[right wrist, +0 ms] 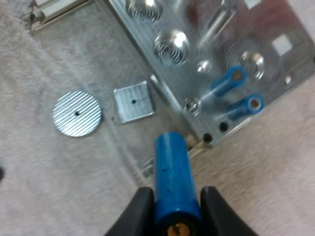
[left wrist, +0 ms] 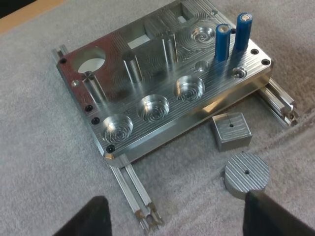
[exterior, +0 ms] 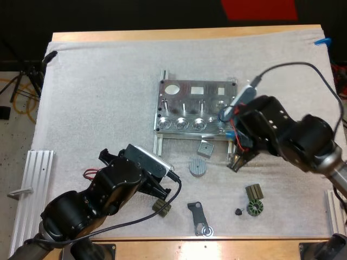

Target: Load cells from right to left

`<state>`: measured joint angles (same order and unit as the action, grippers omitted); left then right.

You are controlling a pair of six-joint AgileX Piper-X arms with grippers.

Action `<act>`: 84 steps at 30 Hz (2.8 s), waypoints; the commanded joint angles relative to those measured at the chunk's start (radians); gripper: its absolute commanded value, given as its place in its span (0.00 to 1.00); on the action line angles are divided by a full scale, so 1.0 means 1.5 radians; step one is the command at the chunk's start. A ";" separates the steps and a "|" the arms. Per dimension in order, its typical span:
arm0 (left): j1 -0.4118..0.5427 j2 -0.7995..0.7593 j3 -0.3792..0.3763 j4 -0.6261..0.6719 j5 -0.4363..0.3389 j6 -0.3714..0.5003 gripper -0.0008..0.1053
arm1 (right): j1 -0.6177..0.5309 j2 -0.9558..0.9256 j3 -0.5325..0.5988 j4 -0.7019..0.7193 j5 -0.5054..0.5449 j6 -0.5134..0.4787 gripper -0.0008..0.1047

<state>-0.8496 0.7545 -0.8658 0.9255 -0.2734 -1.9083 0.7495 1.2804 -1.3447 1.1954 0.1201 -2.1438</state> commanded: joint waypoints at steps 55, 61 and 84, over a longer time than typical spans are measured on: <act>0.000 -0.005 -0.005 -0.003 0.000 0.040 0.54 | -0.069 0.424 -0.281 0.039 -0.016 -0.160 0.01; 0.000 -0.005 -0.005 -0.006 0.000 0.040 0.54 | -0.068 0.435 -0.281 0.030 -0.004 -0.160 0.01; 0.000 -0.005 -0.005 -0.008 0.000 0.040 0.54 | -0.045 0.470 -0.281 0.047 0.046 -0.151 0.01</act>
<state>-0.8496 0.7545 -0.8658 0.9255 -0.2718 -1.8472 0.6810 1.9720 -1.7622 1.2535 0.1858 -2.3696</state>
